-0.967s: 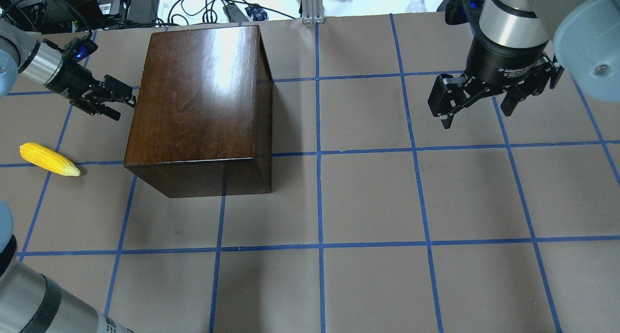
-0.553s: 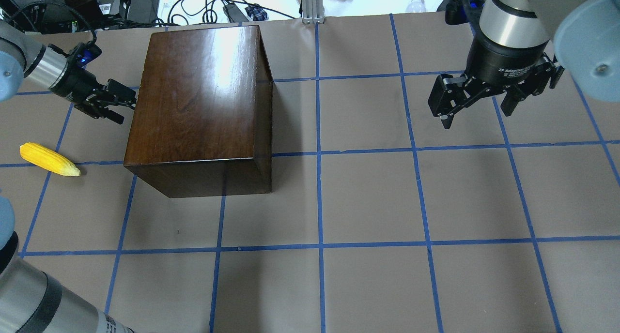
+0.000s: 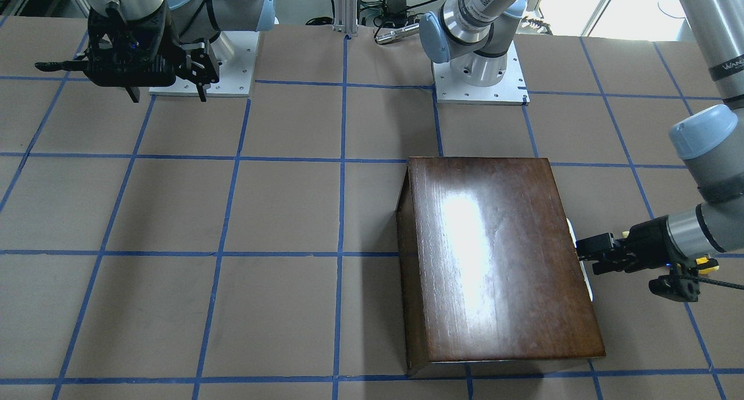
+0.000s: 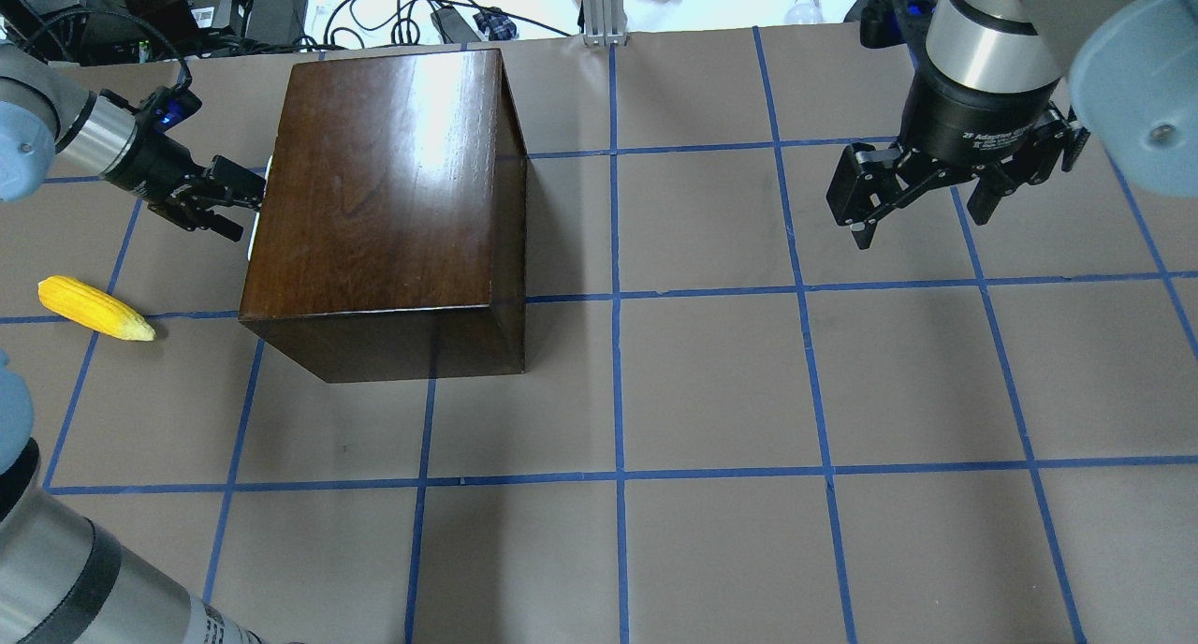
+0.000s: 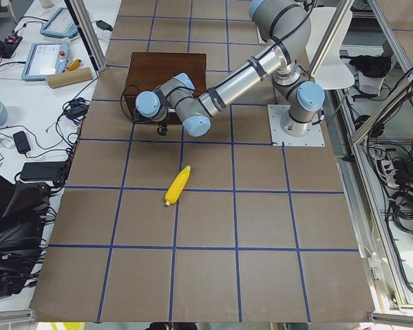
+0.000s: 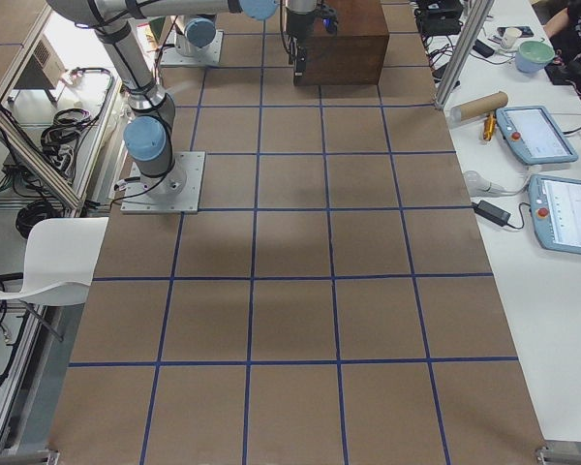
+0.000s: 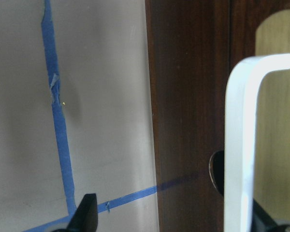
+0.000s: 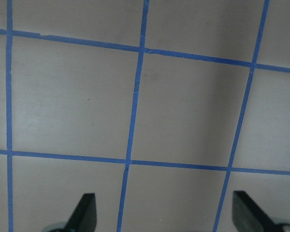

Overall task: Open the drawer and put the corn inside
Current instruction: 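Pull the drawer outward from the cabinet with the left gripper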

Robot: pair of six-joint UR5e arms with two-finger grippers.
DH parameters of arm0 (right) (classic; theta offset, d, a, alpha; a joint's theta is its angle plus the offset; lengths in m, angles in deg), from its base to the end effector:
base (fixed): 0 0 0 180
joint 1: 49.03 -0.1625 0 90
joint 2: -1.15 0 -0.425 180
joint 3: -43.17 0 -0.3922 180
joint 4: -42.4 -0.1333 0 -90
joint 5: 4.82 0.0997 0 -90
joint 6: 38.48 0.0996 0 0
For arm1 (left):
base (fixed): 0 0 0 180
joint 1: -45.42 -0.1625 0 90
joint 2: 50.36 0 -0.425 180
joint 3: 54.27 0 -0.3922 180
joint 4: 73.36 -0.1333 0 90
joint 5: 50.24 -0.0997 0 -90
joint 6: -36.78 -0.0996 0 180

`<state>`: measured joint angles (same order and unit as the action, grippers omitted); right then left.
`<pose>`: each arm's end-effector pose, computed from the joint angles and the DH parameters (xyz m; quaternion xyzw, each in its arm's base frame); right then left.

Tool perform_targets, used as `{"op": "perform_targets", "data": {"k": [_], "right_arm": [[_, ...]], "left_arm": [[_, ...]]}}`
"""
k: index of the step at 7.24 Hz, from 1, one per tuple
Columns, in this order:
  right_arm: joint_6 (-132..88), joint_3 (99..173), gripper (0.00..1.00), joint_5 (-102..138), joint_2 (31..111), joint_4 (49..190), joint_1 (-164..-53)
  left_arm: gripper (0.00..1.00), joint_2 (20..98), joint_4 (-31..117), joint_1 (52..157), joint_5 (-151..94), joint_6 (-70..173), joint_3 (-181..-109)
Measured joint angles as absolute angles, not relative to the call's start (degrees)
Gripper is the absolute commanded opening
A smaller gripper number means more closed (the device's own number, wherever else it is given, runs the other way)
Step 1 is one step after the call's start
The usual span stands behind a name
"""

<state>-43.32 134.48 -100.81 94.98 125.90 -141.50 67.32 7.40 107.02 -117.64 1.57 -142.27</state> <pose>0.1424 -0.4503 0.4981 0.0654 -0.9959 -0.0358 0.0515 0.1442 -0.6274 0.2525 -0.0297 -0.9705 -0.0169 0.2387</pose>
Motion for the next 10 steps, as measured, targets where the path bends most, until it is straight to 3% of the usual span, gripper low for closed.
{"op": "perform_targets", "data": {"k": [10], "right_arm": [[-43.3,134.5,1.0,-100.8,95.0,125.9,-141.5]], "left_arm": [[1.0,68.2,5.1,104.3,-118.5,0.4,-141.7]]}}
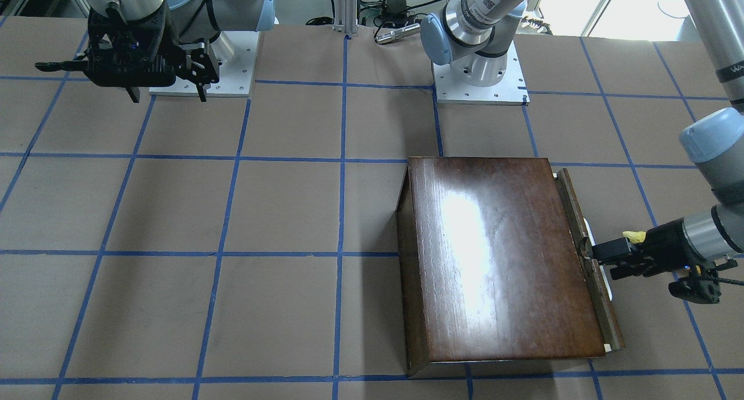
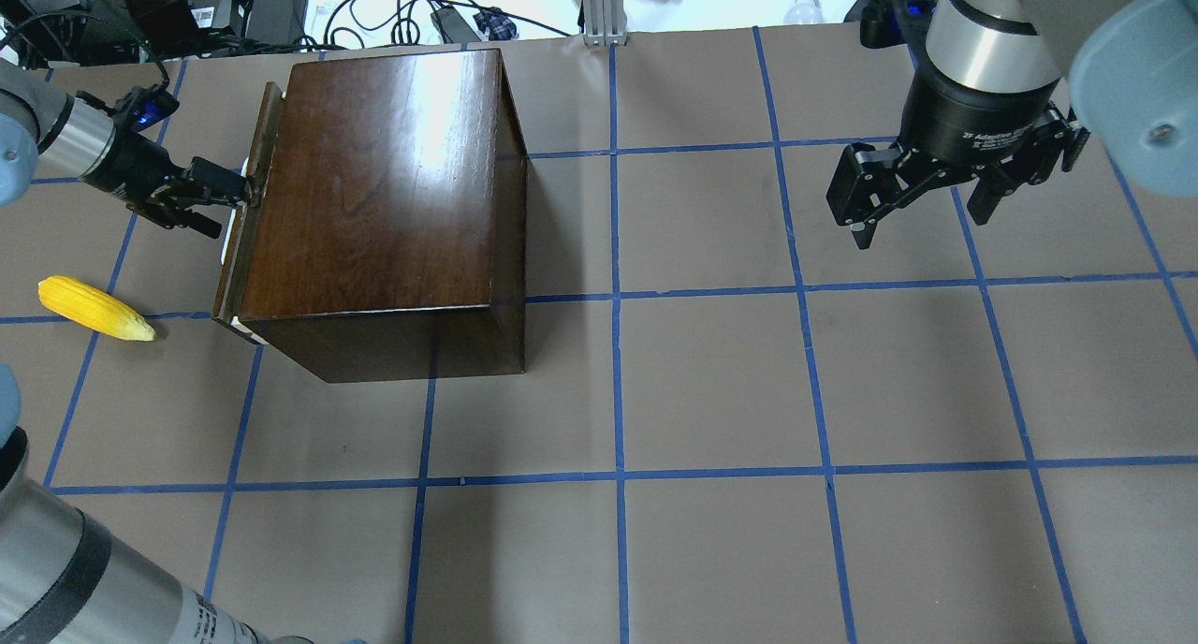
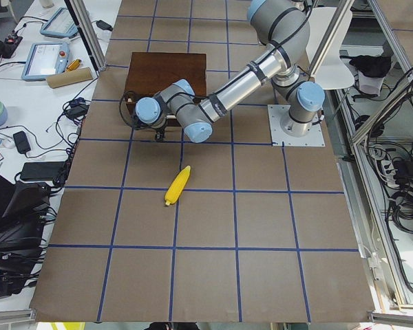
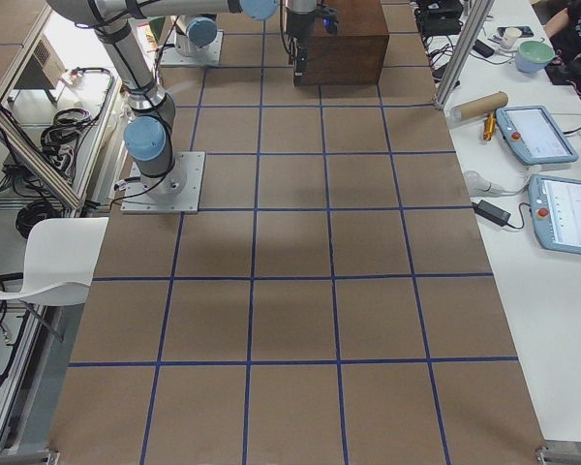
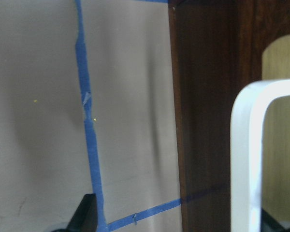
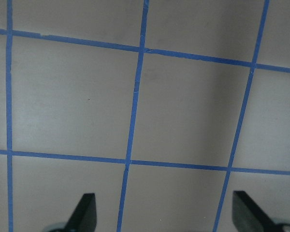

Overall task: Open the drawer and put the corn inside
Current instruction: 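Pull the drawer outward from the cabinet with the left gripper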

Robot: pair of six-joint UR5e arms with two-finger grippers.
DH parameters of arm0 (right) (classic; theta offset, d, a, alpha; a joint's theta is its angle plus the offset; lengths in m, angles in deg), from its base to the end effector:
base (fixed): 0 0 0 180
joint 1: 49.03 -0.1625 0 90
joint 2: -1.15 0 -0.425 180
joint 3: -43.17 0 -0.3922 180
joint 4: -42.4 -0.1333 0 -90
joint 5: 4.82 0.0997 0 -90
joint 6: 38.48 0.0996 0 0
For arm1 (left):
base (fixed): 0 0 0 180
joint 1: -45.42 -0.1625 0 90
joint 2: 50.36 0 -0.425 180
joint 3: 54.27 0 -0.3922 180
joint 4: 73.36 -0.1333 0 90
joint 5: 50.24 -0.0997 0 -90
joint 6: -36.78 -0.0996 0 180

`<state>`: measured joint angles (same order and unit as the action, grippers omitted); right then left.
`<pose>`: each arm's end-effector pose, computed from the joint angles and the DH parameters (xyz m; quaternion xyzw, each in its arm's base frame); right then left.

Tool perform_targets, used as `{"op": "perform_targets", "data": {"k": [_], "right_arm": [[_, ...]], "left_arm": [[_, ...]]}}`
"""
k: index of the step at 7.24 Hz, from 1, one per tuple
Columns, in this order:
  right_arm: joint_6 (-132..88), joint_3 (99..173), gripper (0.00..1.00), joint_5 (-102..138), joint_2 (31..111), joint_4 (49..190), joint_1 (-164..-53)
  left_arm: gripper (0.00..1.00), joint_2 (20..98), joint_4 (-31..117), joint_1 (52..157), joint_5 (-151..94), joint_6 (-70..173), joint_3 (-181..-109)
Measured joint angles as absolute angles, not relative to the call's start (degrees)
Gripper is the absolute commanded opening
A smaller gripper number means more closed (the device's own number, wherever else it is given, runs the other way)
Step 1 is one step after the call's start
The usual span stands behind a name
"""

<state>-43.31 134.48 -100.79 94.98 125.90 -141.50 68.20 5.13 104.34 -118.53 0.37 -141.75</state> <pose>0.1425 -0.4503 0.4981 0.0653 -0.9959 -0.0357 0.0513 0.1789 -0.6264 0.2490 -0.0215 -0.9743 0.0005 0.2243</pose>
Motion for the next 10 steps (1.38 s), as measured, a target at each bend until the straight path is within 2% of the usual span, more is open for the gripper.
{"op": "perform_targets", "data": {"k": [10], "right_arm": [[-43.3,134.5,1.0,-100.8,95.0,125.9,-141.5]], "left_arm": [[1.0,68.1,3.6,98.8,-121.7,-0.9,-141.7]]}}
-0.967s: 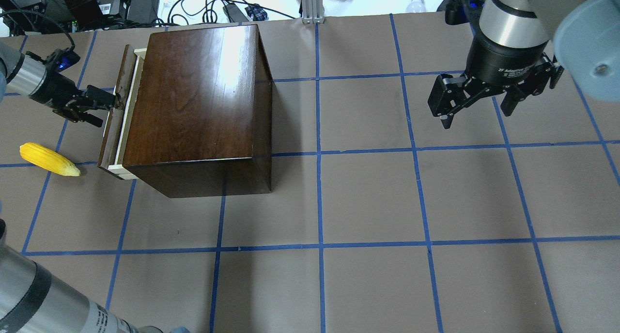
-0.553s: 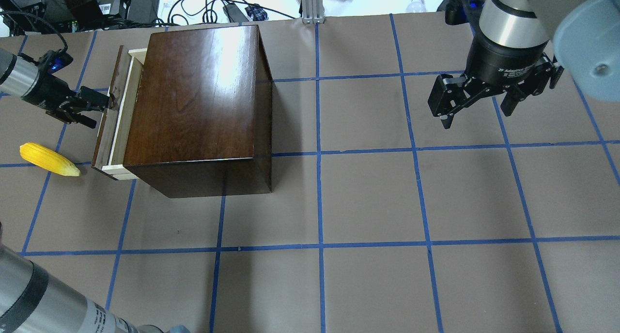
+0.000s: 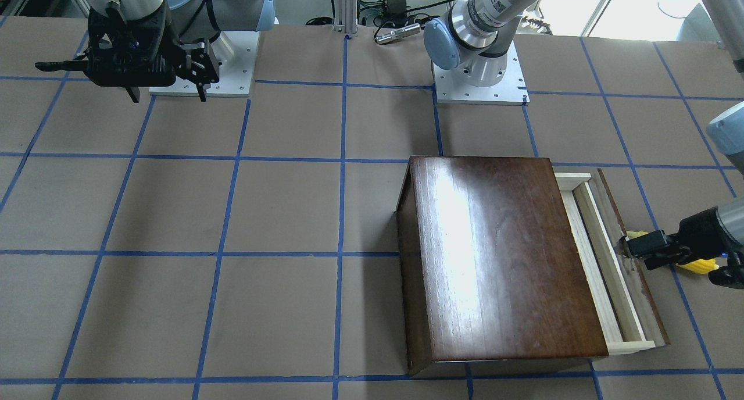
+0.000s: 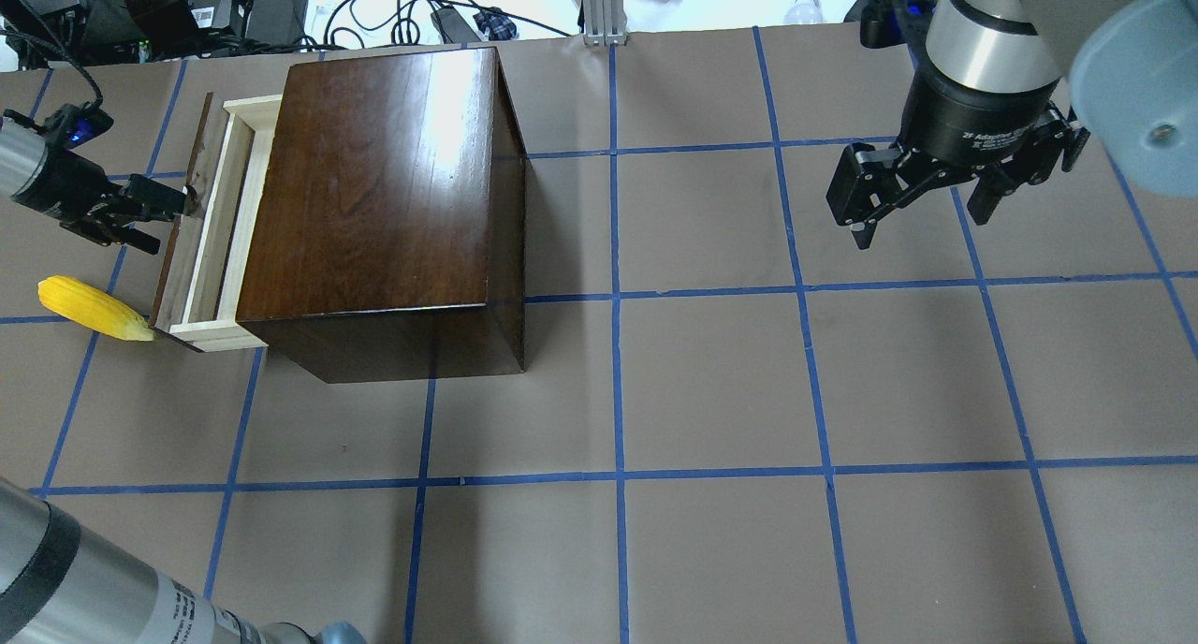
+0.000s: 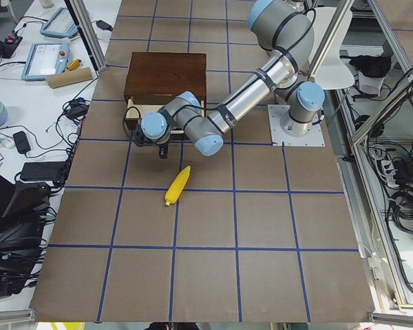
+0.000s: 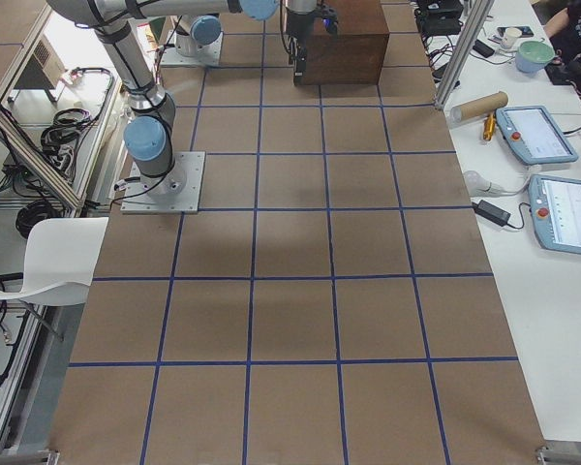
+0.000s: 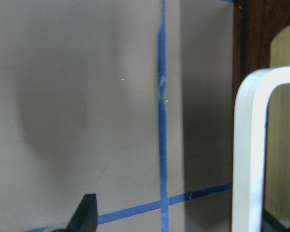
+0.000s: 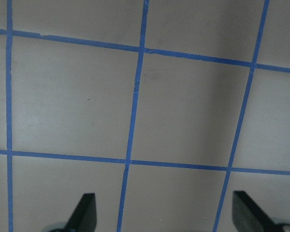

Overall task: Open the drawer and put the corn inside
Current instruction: 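Pull the drawer outward from the cabinet with the left gripper, then release the handle and move the left gripper above the yellow corn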

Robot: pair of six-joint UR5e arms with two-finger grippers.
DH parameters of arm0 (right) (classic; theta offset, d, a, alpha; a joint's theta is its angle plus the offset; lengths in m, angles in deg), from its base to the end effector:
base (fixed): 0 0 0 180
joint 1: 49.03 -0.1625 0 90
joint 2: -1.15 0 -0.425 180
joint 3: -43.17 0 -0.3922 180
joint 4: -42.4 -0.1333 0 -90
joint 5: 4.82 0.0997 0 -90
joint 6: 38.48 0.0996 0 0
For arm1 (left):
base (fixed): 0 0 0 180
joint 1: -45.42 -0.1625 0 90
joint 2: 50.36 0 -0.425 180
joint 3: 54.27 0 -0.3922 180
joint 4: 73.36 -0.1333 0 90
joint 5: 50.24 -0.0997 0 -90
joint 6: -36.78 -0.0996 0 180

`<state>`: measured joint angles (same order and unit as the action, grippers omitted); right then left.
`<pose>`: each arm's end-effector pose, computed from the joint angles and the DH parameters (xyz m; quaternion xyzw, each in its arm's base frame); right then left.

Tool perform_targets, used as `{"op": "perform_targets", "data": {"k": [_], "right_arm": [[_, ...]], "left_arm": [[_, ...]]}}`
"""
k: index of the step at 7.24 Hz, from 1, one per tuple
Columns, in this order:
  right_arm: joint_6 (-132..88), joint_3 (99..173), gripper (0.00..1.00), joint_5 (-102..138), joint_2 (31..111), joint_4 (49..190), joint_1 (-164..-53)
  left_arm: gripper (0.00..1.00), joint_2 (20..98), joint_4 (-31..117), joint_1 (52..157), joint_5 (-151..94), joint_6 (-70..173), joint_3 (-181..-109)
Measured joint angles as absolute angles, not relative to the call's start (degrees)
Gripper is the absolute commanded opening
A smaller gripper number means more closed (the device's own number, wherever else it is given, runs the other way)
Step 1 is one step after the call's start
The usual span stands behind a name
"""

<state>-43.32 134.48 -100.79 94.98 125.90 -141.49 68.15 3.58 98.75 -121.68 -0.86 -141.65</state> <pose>0.1424 -0.4503 0.4981 0.0653 -0.9959 -0.0358 0.0513 0.2451 -0.6054 0.2505 0.0097 -0.9809 0.0089 0.1943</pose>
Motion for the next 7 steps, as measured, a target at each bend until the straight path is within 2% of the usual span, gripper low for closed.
{"op": "perform_targets", "data": {"k": [7], "right_arm": [[-43.3,134.5,1.0,-100.8,95.0,125.9,-141.5]], "left_arm": [[1.0,65.7,3.4,97.0,-121.6,-0.4,-141.7]]}}
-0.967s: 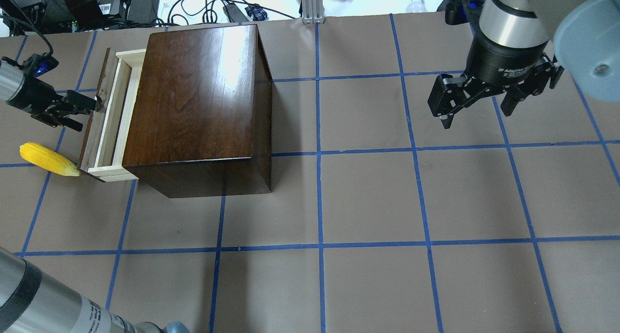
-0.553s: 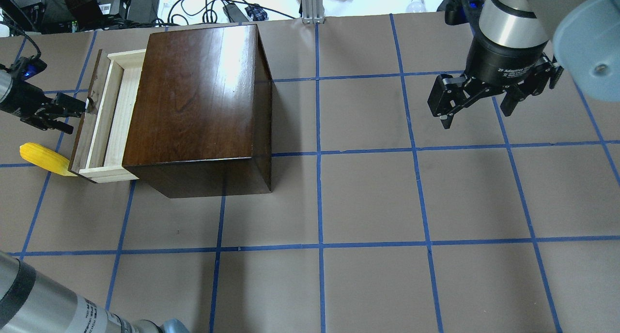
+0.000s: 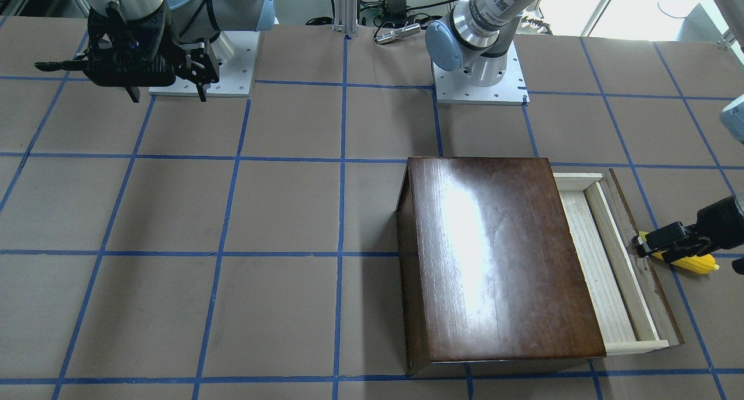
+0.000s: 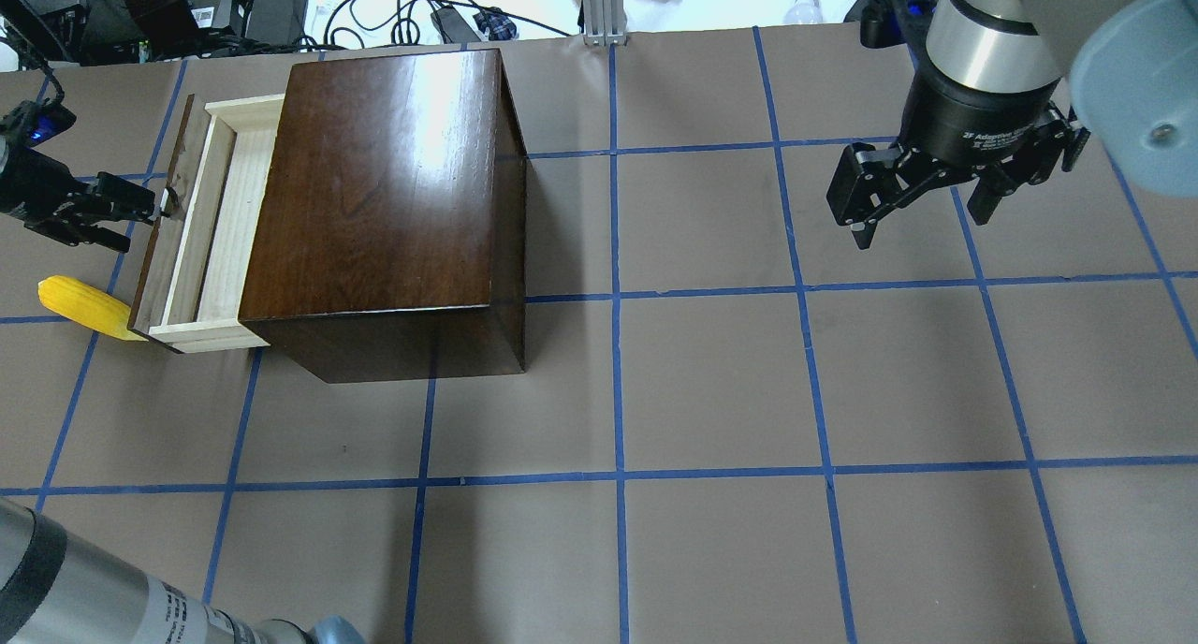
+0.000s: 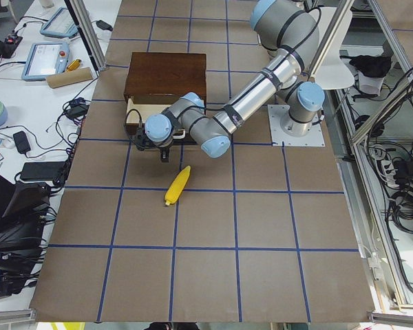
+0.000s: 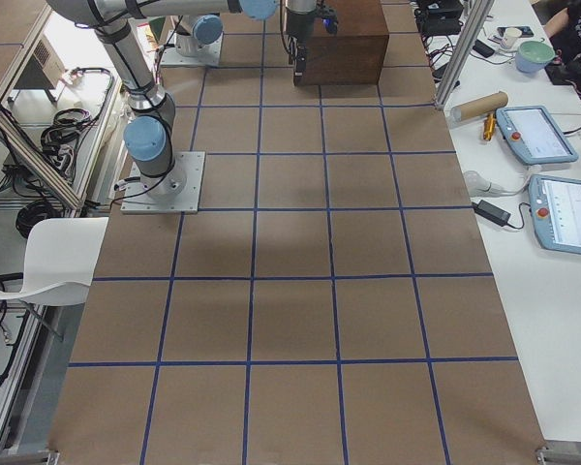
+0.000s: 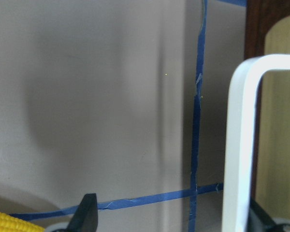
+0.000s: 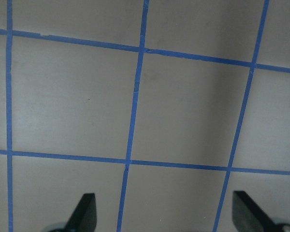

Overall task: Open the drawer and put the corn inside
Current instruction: 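Release the handle and move the left gripper above the yellow corn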

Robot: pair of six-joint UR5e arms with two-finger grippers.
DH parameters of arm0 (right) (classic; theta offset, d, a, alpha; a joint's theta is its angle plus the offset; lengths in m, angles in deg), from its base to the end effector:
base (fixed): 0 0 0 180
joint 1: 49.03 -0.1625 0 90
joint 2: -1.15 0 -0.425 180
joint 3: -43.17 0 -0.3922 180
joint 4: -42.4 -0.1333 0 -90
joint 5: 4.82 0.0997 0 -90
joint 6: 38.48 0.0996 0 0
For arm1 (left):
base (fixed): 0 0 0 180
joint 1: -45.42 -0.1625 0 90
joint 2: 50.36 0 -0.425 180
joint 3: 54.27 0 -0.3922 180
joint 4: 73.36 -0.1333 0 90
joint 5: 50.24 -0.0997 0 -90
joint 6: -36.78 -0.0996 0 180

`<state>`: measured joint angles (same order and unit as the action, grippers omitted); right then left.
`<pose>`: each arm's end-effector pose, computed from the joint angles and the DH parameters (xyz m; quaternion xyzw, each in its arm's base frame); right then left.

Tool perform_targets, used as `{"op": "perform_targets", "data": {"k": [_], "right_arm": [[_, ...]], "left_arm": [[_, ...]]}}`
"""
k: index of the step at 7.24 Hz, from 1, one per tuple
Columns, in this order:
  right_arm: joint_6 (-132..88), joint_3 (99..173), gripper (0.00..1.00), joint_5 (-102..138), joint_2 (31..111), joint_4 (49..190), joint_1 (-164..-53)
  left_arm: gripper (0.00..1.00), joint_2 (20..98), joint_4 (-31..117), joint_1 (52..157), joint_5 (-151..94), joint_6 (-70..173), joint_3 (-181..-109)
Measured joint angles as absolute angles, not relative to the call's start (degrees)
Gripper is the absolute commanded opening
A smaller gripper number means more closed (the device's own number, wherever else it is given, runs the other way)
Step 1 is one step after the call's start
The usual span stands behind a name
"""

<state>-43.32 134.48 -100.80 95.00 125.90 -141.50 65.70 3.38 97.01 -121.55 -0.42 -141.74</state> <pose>0.1425 -0.4502 0.4982 0.0654 -0.9959 -0.0356 0.0514 0.2604 -0.5944 0.2771 0.0249 -0.9826 0.0294 0.1819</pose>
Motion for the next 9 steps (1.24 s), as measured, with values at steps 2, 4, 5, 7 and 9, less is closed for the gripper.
{"op": "perform_targets", "data": {"k": [2,4,5,7,9], "right_arm": [[-43.3,134.5,1.0,-100.8,95.0,125.9,-141.5],[-43.3,134.5,1.0,-100.8,95.0,125.9,-141.5],[-43.3,134.5,1.0,-100.9,95.0,125.9,-141.5],[-43.3,134.5,1.0,-100.8,94.9,125.9,-141.5],[-43.3,134.5,1.0,-100.8,95.0,125.9,-141.5]], "left_arm": [[1.0,62.4,4.1,97.1,-121.9,-0.3,-141.7],[1.0,58.0,6.2,97.0,-125.5,-0.2,-141.7],[1.0,55.9,7.2,97.0,-128.5,-0.1,-141.9],[1.0,54.0,7.4,96.5,-132.7,0.3,-142.2],[1.0,55.5,4.0,94.6,-134.3,1.8,-142.7]]}}
